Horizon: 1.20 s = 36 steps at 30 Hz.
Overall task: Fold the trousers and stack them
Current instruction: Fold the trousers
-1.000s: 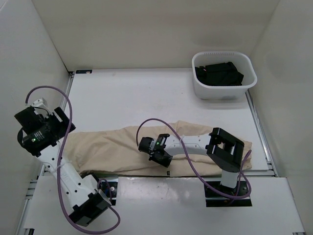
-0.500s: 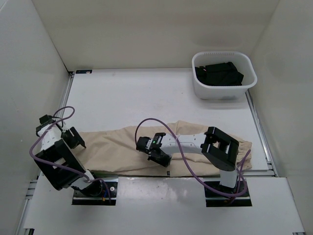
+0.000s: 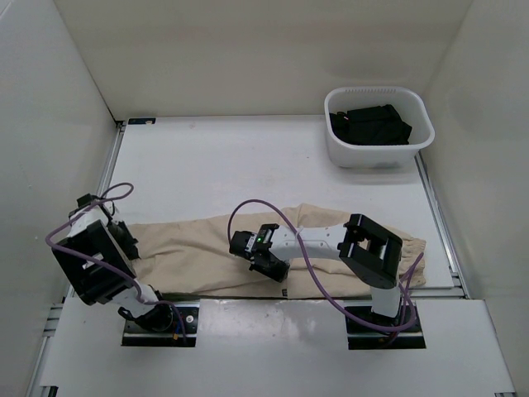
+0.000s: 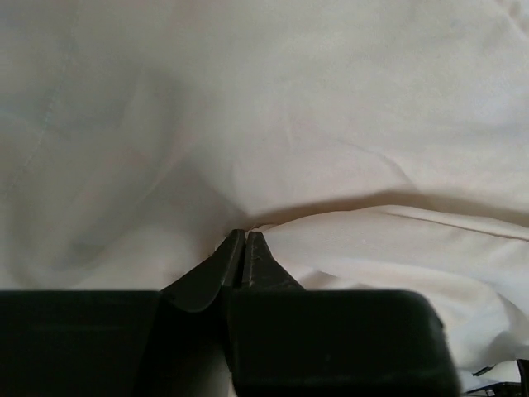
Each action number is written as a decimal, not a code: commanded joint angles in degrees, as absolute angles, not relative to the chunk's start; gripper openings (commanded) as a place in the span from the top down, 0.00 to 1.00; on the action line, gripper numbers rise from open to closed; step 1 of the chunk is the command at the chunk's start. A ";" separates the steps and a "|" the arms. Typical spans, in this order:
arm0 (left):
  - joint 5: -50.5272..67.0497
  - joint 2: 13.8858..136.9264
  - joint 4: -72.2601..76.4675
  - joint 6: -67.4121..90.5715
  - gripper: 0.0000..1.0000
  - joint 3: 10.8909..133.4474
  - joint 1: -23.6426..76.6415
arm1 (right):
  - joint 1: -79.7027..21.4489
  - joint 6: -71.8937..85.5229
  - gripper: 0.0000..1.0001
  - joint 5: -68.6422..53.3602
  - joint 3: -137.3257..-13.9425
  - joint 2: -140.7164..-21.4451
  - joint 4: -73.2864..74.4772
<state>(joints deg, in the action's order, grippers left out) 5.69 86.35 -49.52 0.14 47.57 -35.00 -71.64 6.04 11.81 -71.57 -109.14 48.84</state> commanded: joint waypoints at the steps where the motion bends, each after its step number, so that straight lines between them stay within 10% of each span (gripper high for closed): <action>1: 4.57 82.89 -50.71 0.00 0.86 50.52 -34.89 | -71.37 7.55 1.00 11.16 -70.14 -111.80 47.20; 15: -5.62 94.47 -56.43 0.00 0.86 70.58 -34.89 | -71.37 5.45 1.00 11.16 -74.97 -113.11 46.67; 18: -6.94 98.16 -56.43 0.00 0.86 71.36 -34.89 | -71.37 4.92 0.85 10.63 -78.21 -114.43 47.20; 21: -7.73 101.86 -56.43 0.00 0.70 75.04 -34.89 | -71.37 4.92 0.39 11.85 -82.77 -114.96 48.60; 23: -7.13 103.27 -56.43 0.00 0.36 77.16 -34.89 | -71.37 6.93 0.27 12.57 -84.28 -113.39 48.60; 30: 1.85 94.87 -65.56 0.00 0.02 86.57 -39.72 | -62.68 27.80 0.19 15.21 -77.98 -90.91 45.53; 36: 0.53 82.64 -70.22 0.00 0.00 66.48 -42.09 | -39.96 58.74 0.16 21.08 -62.18 -71.39 66.85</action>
<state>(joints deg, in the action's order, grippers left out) -0.45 86.72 -63.48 0.01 75.11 -41.52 -47.29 38.26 16.60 -70.19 -75.77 50.72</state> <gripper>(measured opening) 0.995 0.836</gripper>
